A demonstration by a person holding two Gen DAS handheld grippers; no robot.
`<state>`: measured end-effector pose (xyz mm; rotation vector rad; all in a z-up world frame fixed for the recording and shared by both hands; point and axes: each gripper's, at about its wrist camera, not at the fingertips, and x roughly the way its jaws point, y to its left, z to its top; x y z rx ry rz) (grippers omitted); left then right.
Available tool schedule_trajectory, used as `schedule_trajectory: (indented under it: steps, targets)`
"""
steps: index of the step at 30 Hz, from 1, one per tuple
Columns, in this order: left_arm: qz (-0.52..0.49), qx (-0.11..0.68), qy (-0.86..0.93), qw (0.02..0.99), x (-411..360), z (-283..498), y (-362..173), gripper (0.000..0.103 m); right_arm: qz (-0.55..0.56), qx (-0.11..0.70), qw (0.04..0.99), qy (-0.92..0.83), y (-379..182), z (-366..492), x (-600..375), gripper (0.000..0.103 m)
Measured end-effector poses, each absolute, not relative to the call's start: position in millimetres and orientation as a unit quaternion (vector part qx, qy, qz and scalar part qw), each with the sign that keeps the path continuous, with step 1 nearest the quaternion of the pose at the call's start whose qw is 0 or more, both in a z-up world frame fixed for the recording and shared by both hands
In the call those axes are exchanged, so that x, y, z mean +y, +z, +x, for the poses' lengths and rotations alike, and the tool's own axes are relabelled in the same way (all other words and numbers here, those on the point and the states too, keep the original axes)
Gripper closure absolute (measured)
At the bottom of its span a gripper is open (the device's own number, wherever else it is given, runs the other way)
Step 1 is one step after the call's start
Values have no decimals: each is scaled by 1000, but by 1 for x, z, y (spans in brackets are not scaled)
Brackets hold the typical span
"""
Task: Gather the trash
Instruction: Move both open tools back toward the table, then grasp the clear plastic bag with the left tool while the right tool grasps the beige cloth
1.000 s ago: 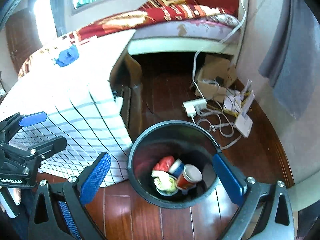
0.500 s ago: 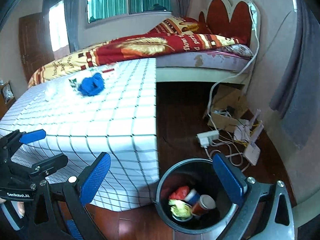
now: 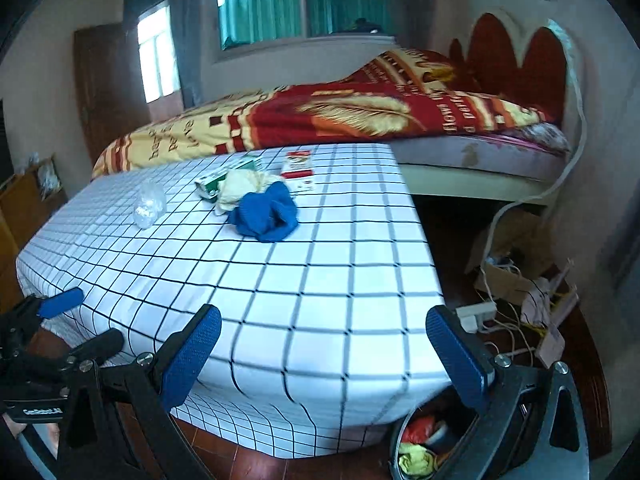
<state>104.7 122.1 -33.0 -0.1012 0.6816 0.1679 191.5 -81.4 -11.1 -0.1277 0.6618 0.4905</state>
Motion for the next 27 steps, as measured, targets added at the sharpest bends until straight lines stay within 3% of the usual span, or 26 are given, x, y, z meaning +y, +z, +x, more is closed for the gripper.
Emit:
schedule_trajectory:
  steps: [14,27]
  targets:
    - [-88,327,144,930,214,145,-37,7,-109,319,904,265,-6,255,14,0]
    - [-100,339,150,923,256,193,-50,15,-116,330,893,284,-13,314,70,1]
